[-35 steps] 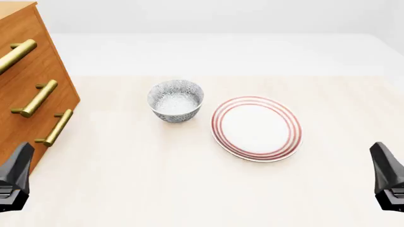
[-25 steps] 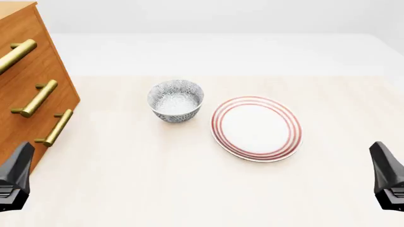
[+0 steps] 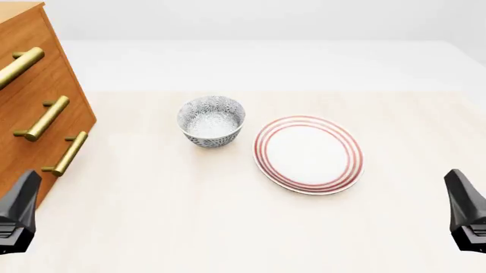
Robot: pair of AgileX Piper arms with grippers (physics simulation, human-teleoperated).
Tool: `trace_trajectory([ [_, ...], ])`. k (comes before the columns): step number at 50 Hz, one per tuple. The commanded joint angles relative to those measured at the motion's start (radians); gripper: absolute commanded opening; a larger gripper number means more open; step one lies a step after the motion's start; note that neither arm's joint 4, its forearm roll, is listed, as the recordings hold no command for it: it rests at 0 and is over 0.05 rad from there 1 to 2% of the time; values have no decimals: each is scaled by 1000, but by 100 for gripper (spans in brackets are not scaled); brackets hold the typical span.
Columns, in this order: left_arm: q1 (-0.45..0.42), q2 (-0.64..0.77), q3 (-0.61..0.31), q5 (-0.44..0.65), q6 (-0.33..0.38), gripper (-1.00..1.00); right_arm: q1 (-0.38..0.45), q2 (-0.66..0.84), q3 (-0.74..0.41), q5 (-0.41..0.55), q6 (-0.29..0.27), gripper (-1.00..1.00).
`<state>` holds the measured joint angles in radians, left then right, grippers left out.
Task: Open the top drawer of the cabinet.
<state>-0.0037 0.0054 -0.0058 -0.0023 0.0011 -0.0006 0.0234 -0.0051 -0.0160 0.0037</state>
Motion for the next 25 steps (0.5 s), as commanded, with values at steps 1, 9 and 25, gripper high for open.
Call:
trace_trajectory([
  [1, -11, -2, -7, 2, 38, 100, 0, -4, 1, 3, -1, 100],
  [9, 0, 58, -14, -26, 105, 100, 0, -4, 1, 3, -1, 100],
  [25, 6, 208, -53, -93, 285, 100, 0, -4, 1, 3, -1, 100],
])
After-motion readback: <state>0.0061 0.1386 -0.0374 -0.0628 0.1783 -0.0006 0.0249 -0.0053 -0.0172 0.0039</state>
